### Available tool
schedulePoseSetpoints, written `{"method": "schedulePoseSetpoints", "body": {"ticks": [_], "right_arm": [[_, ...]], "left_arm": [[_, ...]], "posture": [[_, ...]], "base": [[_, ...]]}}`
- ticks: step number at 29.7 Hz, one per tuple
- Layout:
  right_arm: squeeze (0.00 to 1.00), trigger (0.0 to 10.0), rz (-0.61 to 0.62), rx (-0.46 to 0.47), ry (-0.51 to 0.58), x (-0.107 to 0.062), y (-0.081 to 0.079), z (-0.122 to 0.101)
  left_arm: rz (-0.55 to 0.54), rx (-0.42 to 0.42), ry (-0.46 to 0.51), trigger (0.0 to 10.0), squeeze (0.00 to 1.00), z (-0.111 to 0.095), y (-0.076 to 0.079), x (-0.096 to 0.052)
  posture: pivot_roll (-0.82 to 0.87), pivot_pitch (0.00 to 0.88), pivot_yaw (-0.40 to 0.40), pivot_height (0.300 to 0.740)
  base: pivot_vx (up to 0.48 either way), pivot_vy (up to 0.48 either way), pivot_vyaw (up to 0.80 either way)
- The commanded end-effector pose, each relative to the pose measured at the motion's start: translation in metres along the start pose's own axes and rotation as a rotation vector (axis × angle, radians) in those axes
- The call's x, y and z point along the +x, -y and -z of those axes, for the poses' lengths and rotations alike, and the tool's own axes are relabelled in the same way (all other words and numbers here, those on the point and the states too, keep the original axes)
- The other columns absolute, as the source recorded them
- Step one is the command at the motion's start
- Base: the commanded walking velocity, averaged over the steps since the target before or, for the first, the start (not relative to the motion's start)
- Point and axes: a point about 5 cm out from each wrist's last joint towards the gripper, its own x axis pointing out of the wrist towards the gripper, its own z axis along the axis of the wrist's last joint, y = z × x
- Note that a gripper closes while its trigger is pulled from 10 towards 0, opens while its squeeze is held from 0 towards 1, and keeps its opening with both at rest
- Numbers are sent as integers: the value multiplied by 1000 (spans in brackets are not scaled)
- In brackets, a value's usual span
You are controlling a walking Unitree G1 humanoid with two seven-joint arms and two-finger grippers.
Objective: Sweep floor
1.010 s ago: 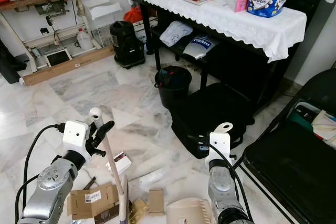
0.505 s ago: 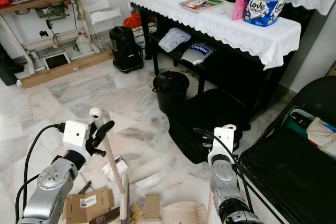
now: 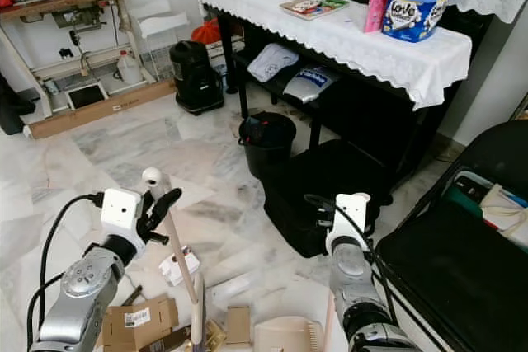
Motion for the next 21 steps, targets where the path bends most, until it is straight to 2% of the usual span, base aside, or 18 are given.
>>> {"method": "schedulePoseSetpoints", "body": {"ticks": [1,2,3,4,6,9,11,16,21], "right_arm": [[0,10000,8,3,-133,-13,-1,35],[0,10000,8,3,-133,-13,-1,35],[0,10000,25,10,-75,-11,1,26],[0,10000,30,9,-62,-10,1,24],[0,10000,37,-37,4,-8,2,14],[0,10000,39,-34,26,-8,2,10],[0,10000,58,-34,111,-7,2,-3],[0,10000,57,-49,172,-7,0,-11],[0,10000,47,-55,281,-8,-1,-26]], "left_arm": [[-14,15,44,10000,0,-9,-4,3],[-14,15,44,10000,0,-9,-4,3],[-16,15,44,10000,0,-9,-4,3],[-17,15,44,10000,0,-9,-4,2],[-22,15,48,10000,0,-9,-4,1],[-23,15,48,10000,0,-9,-4,1],[-27,15,49,10000,0,-9,-4,0],[-27,14,51,10000,0,-9,-4,1],[-25,12,49,10000,0,-8,-3,2]], "posture": [[123,3,94,740],[123,3,94,740],[123,2,94,740],[123,2,94,740],[124,2,92,740],[124,2,92,740],[125,1,90,740],[125,1,89,740],[120,0,86,740]], "base": [[0,0,0],[0,0,0],[0,0,0],[0,0,0],[0,0,0],[0,0,0],[0,0,0],[0,0,0],[0,0,0]]}}
